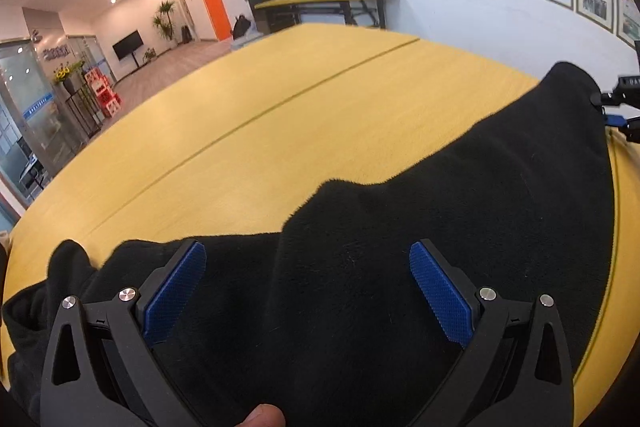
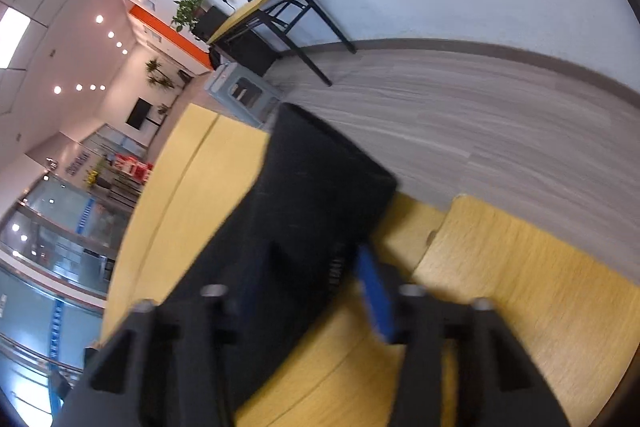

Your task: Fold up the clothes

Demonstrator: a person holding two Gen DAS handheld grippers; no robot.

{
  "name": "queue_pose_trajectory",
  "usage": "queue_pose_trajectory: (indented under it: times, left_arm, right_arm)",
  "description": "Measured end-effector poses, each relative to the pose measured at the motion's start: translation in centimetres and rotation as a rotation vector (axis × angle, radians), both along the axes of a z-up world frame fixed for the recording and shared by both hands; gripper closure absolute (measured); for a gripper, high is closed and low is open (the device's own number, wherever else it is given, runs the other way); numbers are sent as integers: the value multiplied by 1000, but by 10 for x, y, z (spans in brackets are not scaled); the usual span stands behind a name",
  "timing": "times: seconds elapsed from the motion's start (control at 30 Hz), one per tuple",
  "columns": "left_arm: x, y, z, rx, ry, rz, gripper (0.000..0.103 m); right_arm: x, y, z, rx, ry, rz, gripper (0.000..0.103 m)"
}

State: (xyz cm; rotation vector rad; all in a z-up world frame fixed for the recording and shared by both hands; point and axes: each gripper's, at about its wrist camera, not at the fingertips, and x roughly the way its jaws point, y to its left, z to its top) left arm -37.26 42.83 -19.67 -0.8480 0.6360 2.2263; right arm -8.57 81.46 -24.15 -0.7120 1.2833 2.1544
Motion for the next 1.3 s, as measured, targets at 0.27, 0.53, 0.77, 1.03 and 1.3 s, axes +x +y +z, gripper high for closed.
queue_pose_trajectory:
  times: [0.27,0.53,0.77,1.03,1.3]
  left_arm:
    - [-8,8,-10,-27,-82,0,0]
    - [-6,-5,0,24,-64,51,0]
    - [10,-112,51,84,14,172,0]
    - [26,-327,107,86,85,447,0]
    - [33,-427,112,127,92,639,0]
  right_arm:
    - [-2,10,-5,-62,53,35,91]
    - [8,-17,46,106,183,68,96]
    - [-1,-87,164,334,332,147,96]
    - [-52,-272,275,441,547,483,96]
    - [-123,-501,265,333,587,819,96]
